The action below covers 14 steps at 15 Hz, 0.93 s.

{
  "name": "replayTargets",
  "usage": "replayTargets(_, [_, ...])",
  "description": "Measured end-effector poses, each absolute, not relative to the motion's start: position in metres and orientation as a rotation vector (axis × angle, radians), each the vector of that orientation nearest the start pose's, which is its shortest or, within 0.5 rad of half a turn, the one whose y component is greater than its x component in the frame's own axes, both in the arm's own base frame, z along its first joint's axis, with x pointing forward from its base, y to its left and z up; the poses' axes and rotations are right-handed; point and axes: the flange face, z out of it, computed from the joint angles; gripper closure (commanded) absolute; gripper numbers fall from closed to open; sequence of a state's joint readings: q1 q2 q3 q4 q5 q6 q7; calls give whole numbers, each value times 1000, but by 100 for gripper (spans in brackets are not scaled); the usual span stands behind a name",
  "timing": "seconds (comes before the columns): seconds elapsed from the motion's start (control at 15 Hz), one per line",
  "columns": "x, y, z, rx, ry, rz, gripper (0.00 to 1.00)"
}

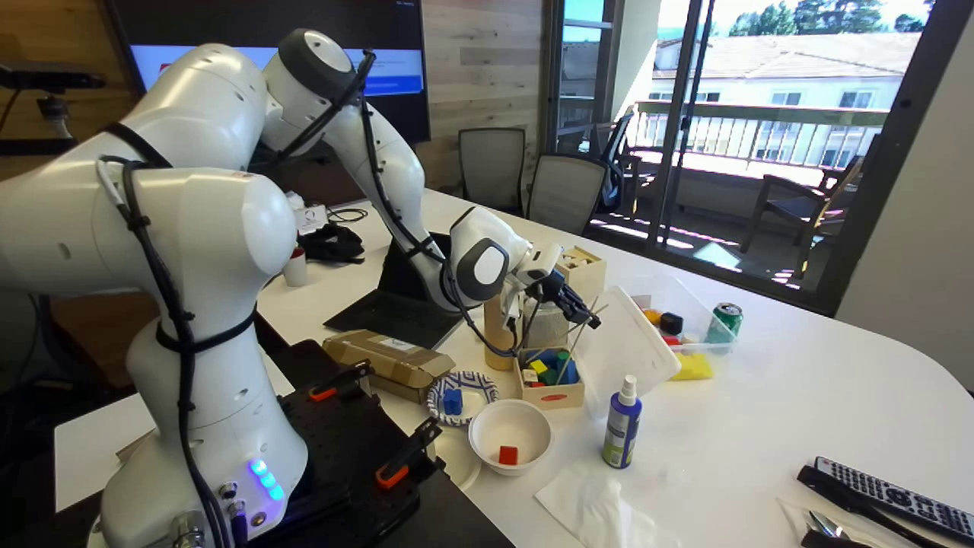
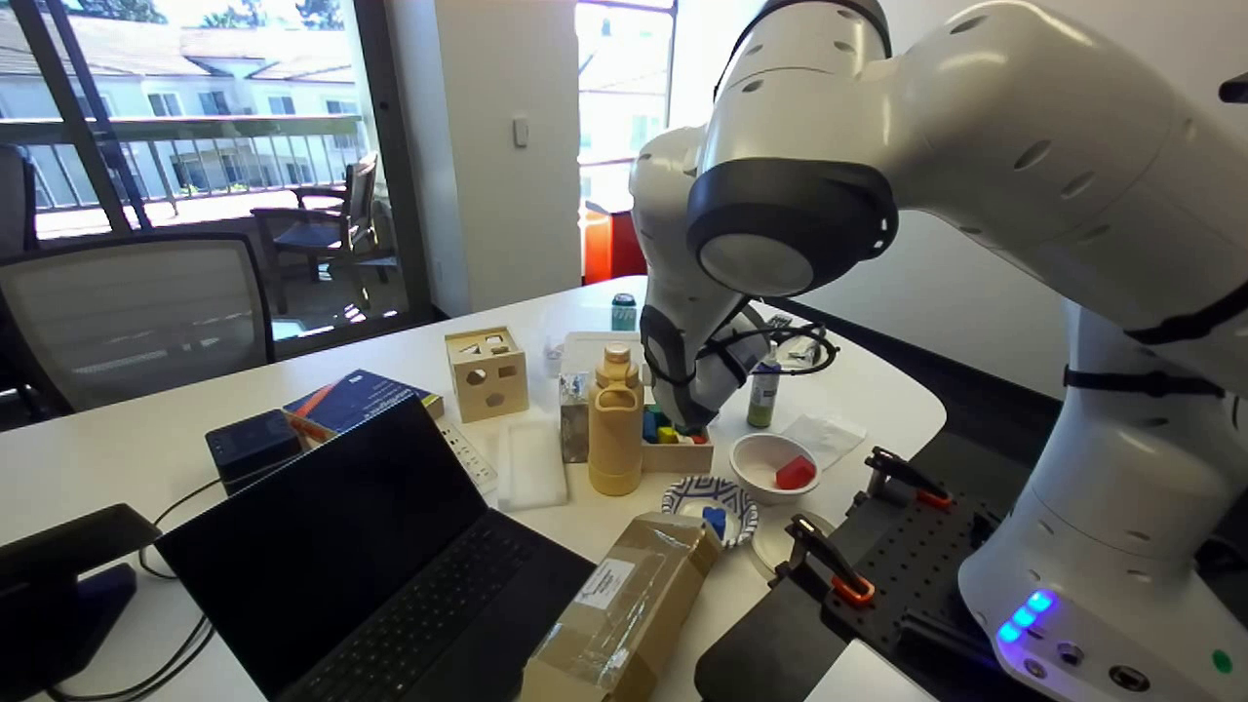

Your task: Use the chopsticks to stir the blocks in the wooden box.

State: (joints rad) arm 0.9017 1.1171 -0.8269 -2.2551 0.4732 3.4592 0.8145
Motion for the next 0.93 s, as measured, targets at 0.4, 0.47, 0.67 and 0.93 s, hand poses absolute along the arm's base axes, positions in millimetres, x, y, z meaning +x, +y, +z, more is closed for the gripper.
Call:
replayTargets(0.4, [534,-55,108,-3016,1216,-1459,97])
replayTargets(0.47, [532,-59,106,-3024,1222,-1466,97])
replayTargets(0.67, [526,-66,98,-3058,1220,-1467,97])
replayTargets(0.93, [523,-57,90,-3080,1187,-1449,97])
